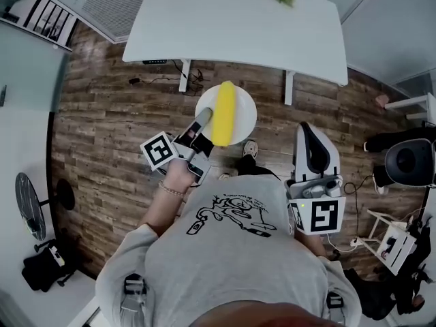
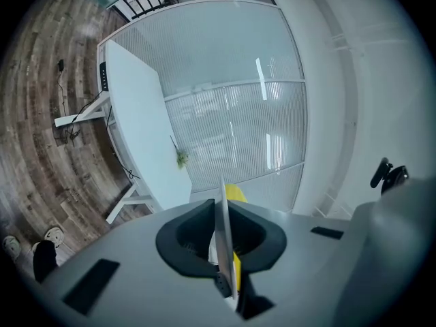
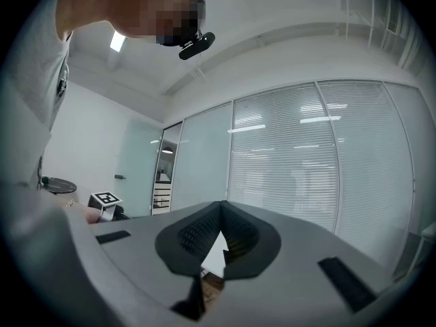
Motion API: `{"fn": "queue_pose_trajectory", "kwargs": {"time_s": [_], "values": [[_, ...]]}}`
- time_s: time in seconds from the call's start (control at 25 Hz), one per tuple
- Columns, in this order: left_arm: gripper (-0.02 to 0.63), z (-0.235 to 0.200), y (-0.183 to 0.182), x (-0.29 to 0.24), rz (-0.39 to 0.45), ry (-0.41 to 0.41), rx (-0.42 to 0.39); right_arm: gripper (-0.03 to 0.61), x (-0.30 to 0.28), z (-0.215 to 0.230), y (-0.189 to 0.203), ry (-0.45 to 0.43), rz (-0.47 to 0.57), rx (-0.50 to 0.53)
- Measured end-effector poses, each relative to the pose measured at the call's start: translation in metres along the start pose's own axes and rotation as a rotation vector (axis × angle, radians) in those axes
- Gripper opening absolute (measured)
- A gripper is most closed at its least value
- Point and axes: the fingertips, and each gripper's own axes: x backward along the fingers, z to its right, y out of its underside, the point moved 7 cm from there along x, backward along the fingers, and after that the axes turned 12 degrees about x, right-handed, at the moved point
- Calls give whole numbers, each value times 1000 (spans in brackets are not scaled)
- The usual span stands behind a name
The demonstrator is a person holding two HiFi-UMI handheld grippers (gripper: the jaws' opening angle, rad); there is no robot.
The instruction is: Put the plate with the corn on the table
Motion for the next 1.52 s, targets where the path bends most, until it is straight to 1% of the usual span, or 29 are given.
{"fn": "queue_pose_trajectory", "kwargs": {"time_s": [0.4,0.64,0.88,1.12,1.36,1.52], "values": [[35,12,-7,-105,28,-4,-7,6,-48,95,27,-18,5,-6],[35,15,-10,-146,44,0,1,6,-69,130,41,-39,6,-8],[35,12,-16,-172,59,-14,6,6,-91,153,54,-61,-4,-20],[35,11,-34,-187,58,-8,16,6,-117,158,57,-66,2,-20],[35,8,-67,-215,50,-9,19,6,-154,166,59,-70,-8,-14],[35,8,-98,-237,43,4,17,6,-192,171,59,-71,-7,5]]}}
